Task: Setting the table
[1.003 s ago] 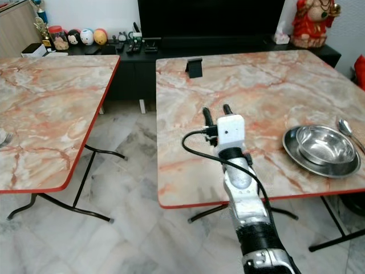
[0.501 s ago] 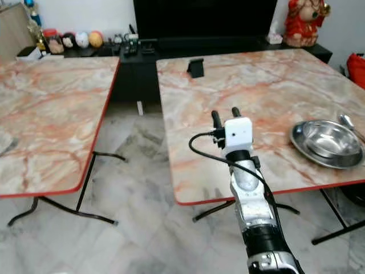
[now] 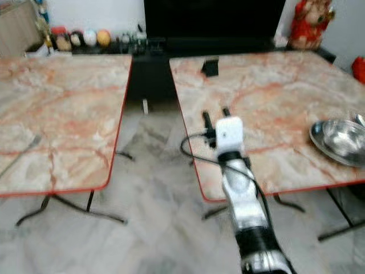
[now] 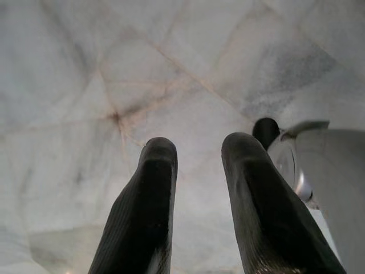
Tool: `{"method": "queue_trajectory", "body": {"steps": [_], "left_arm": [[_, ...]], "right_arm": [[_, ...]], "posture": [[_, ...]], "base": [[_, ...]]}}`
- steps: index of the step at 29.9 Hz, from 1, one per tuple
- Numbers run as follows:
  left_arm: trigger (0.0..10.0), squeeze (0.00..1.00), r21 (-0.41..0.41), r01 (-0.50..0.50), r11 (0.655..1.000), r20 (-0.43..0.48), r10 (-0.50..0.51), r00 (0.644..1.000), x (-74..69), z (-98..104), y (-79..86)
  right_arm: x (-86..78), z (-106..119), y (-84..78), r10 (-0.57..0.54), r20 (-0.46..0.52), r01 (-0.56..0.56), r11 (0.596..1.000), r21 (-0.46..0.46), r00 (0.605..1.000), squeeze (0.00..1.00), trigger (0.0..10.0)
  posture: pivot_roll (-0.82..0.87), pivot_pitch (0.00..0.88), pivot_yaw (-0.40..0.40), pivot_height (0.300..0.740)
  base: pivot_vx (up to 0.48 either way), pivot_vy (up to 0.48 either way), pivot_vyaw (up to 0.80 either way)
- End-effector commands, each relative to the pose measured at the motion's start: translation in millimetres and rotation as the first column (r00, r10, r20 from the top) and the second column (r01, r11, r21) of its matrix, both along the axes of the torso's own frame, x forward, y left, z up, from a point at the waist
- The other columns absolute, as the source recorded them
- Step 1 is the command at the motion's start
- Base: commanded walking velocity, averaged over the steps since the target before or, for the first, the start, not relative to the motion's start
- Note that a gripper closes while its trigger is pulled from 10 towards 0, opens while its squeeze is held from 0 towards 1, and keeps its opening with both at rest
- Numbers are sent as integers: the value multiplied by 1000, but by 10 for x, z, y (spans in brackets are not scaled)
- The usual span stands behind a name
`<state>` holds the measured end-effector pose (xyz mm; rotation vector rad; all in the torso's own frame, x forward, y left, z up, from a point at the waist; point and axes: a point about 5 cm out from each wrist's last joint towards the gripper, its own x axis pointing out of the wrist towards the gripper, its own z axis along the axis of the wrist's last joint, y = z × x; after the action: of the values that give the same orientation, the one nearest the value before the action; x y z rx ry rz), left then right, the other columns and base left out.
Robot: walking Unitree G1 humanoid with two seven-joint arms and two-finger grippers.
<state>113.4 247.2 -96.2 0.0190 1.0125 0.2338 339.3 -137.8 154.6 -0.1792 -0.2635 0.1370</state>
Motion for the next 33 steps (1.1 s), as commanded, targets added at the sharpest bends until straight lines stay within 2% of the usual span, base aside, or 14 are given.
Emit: {"method": "queue_trajectory", "body": {"steps": [1, 25, 33], "left_arm": [[10000, 0, -3, 14, 1000, -17, -14, 1000, -22, -14, -21], [10000, 0, -6, 2, 1000, -12, -2, 1000, -3, -9, -19], [10000, 0, -8, -1, 1000, -9, 1, 1000, 3, -7, -17]], "right_arm": [[15, 48, -51, -14, 14, 14, 1000, 3, 1000, 0, 10000], [22, 54, -16, -9, 14, 9, 1000, -6, 1000, 0, 10000], [24, 51, -9, -8, 11, 8, 1000, 11, 1000, 0, 10000]], "posture": [[-53, 0, 24, 732], [-43, 0, 16, 732], [-41, 0, 16, 732]], "base": [[0, 281, 0], [0, 279, 0], [0, 281, 309]]}}
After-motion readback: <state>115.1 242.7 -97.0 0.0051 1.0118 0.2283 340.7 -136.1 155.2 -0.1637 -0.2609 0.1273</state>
